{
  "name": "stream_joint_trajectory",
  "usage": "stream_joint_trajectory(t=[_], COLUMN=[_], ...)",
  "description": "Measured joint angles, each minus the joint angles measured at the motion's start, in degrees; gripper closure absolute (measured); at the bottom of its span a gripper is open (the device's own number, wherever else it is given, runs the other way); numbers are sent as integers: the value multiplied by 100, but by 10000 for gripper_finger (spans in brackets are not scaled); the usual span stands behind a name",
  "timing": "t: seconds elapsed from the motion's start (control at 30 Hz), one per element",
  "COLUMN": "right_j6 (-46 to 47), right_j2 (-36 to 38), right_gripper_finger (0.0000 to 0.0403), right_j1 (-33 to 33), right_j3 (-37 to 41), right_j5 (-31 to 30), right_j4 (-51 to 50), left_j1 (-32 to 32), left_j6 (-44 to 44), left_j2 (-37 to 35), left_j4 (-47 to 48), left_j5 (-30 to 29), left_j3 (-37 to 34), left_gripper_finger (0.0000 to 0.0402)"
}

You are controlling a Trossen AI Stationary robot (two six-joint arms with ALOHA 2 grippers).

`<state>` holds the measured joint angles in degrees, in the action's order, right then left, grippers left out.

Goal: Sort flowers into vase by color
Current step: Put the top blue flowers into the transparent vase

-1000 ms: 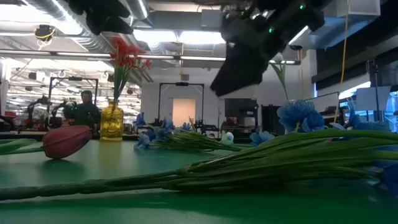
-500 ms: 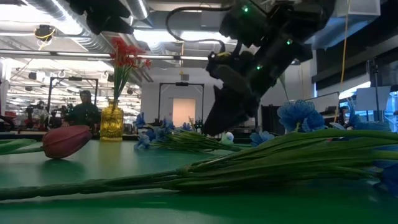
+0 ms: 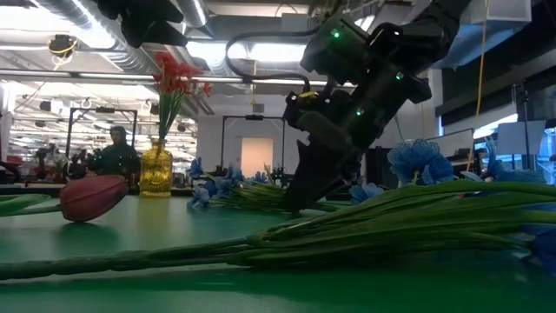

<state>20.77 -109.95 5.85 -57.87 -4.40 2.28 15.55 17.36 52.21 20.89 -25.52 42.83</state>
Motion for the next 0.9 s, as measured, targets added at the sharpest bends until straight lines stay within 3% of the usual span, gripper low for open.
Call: stream_joint_trajectory(t=[0.17,0.37,0.7,0.9], right_j6=[130,-20,-402,-528], right_j2=[2,2,382,1148], right_gripper_finger=[262,384,393,394], right_j1=[15,13,24,102], right_j3=[-271,-529,-1294,-1447], right_j5=[102,-15,-663,-1873], right_j4=[-580,-1097,-1836,-2850], left_j1=[0,0,4,121], left_j6=[10,10,36,169], left_j2=[0,0,2,-19], left_j4=[5,35,124,119], left_j5=[-32,-37,-39,-43], left_j3=[0,0,0,0], left_gripper_finger=[147,147,147,147])
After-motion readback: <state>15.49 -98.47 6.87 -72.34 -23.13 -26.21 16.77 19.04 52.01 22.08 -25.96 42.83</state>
